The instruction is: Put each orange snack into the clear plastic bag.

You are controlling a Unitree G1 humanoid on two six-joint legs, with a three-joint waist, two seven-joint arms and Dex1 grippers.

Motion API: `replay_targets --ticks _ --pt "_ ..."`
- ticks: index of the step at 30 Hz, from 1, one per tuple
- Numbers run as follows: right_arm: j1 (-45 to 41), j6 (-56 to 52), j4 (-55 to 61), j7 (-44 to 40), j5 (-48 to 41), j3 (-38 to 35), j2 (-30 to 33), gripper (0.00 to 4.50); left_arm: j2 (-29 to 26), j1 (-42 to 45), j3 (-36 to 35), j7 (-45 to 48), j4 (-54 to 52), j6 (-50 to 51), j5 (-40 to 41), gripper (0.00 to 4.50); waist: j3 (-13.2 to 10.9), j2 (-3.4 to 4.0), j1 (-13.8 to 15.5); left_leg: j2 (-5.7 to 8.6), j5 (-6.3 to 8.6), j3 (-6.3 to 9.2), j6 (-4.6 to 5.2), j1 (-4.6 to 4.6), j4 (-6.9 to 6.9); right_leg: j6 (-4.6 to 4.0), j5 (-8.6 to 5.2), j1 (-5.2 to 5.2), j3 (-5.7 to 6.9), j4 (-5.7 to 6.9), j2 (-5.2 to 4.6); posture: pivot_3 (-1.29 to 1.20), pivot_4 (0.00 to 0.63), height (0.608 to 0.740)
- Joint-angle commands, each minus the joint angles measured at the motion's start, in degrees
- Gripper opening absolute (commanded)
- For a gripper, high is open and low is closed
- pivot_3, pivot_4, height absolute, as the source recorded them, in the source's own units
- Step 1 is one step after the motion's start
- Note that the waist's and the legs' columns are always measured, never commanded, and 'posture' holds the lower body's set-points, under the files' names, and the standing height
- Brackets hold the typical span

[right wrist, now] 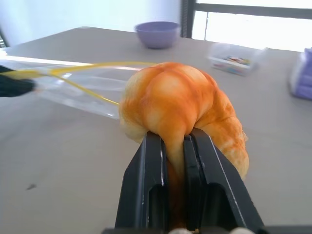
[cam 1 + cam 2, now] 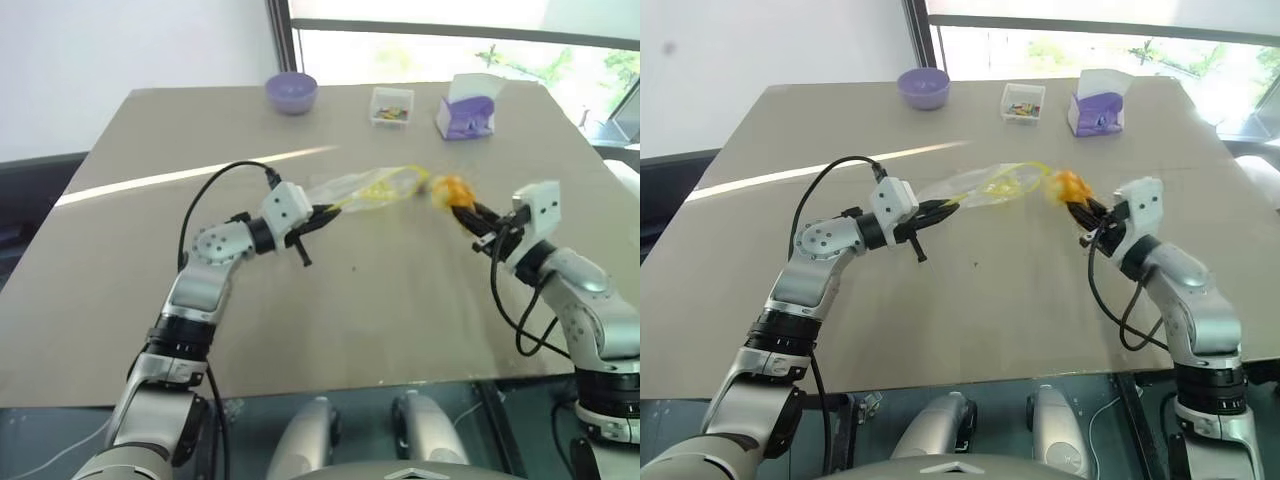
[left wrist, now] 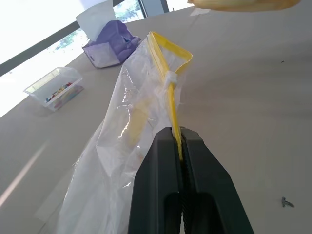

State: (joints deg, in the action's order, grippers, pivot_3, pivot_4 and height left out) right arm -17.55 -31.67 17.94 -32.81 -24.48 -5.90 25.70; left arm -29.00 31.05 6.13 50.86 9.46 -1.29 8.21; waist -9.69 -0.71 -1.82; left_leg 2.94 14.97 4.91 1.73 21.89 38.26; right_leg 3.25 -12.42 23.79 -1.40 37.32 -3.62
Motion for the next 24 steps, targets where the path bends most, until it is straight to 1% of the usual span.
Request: replay_targets --ticks 1,6,11,16,20,24 --pt "-3.05 -0.91 1.67 -0.59 0.1 2.98 0.19 0.03 -0.82 0.04 -0.39 0.97 -4.45 -1.14 0.48 0.0 -0.01 -0.01 0.01 0.0 0.0 0.0 0.0 0.0 0.0 0.0 0.0 0.0 0.0 0.0 0.0 0.0 0.15 0.74" --pt "-5.98 -0.39 -2.02 -2.42 1.6 6.02 1.0 0.03 -1.32 -1.4 1.28 2.28 -6.98 -3.26 -0.75 0.0 -0.01 -0.01 0.17 0.0 0.0 0.01 0.0 0.06 -0.01 0.0 0.0 0.02 0.01 -0.1 -0.02 0.0 0.15 0.74" --pt "-7.51 0.32 -5.13 -4.6 2.95 7.26 2.25 0.03 -1.59 -3.63 2.56 3.94 -8.76 -5.13 -1.08 0.0 -0.01 -0.01 0.44 0.0 0.01 0.01 0.01 0.08 -0.08 0.0 0.0 0.02 0.03 -0.21 -0.02 0.0 0.15 0.74" --pt "-8.66 0.33 -7.05 -8.31 5.45 9.37 6.34 0.03 -2.37 -4.68 4.52 5.49 -8.16 -9.65 -3.4 0.0 -0.02 0.0 0.99 0.0 0.02 0.03 0.03 0.11 -0.09 -0.01 0.0 0.02 0.07 -0.29 -0.03 0.0 0.15 0.74" --pt "-8.97 0.75 -7.78 -11.25 8.18 11.6 10.15 0.03 -2.42 -4.77 5.22 6.17 -7.71 -11.58 -3.74 0.0 -0.02 0.0 1.05 0.0 0.03 0.02 0.04 0.13 -0.1 0.0 0.0 0.02 0.09 -0.34 -0.05 0.0 0.15 0.74" --pt "-9.89 0.46 -8.57 -11.65 7.79 11.33 9.39 0.03 -2.6 -4.92 6.27 7.61 -7.74 -13.59 -3.68 0.0 -0.02 0.0 1.03 -0.01 0.04 0.03 0.06 0.16 -0.1 0.0 0.0 0.02 0.11 -0.38 -0.05 0.0 0.15 0.74"
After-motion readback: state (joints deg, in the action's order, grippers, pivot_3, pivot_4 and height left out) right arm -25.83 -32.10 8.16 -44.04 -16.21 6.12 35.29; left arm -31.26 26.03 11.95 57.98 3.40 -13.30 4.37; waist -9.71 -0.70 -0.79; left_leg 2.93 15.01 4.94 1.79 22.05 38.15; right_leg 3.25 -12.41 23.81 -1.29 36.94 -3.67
